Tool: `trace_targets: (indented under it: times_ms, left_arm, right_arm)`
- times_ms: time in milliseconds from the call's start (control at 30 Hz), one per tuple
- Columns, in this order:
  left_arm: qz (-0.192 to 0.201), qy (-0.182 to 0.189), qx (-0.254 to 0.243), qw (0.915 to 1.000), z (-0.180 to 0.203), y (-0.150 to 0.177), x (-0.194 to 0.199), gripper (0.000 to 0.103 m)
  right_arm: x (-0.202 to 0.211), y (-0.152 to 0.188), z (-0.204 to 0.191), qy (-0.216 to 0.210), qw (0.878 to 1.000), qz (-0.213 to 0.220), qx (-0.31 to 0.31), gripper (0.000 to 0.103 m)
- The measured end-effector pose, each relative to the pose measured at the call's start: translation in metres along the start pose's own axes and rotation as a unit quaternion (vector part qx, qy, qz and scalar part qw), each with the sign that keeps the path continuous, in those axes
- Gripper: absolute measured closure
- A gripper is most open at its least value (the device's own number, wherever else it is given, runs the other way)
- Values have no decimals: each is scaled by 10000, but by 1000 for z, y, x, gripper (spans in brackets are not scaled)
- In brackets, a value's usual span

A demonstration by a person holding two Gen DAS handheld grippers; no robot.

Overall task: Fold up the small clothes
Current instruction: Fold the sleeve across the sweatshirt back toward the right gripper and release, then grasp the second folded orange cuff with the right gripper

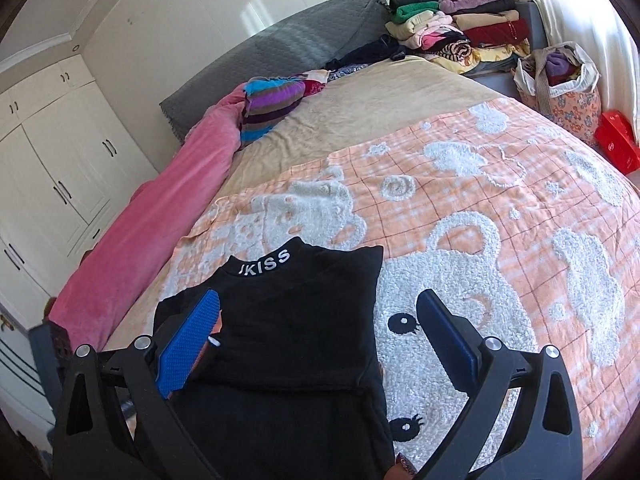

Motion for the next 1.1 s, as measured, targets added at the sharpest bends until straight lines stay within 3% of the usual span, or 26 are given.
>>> trace_targets:
  times_ms: [167,233,300,400,500,733,900,1067,1100]
  left_arm:
    - [-160,39,-35,9999,2,9,-17,87]
    - [-276,149,-32,9995,2,12,-21,80]
    - [-364,248,-103,9990,4,17,-21,63]
    - [-375,288,-180,9987,4,20,-14,53]
    - [-198,230,-198,9993,-5,16,2,50]
    - [551,-573,89,9968,-65,-22,33,50]
    - [810,-946,304,9917,-102,-37,45,50]
    - [963,-1154,395,9879,-126,-45,55,47]
    - [959,-1163,413,9877,-130,-46,55,47]
  right_arm:
    - [-6,4,1,-5,10000,-94,-2,5]
    - [-10,6,-1,-24,9999,-138,30,5]
    - [-13,8,-4,-34,9998,-176,59,5]
    - [-19,13,-8,-128,9995,-280,75,5]
    - [-30,19,-17,-248,9983,-491,175,5]
    - [-76,65,-67,-933,9804,-1640,564,5]
    - [-104,102,-89,-744,9728,-2090,674,5]
    - [-112,111,-102,-716,9765,-1864,815,5]
    - [-113,111,-103,-746,9772,-1822,792,10]
Point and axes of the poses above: each gripper's, at about its wrist camera, not at the fingertips, and x roughly against the way its jaws point, z to its right, y to its underside, the point moved 3 cm from there along -x, roughly the way its jaws point, and after that the axes turned 11 degrees about x, right-handed, at the moved point
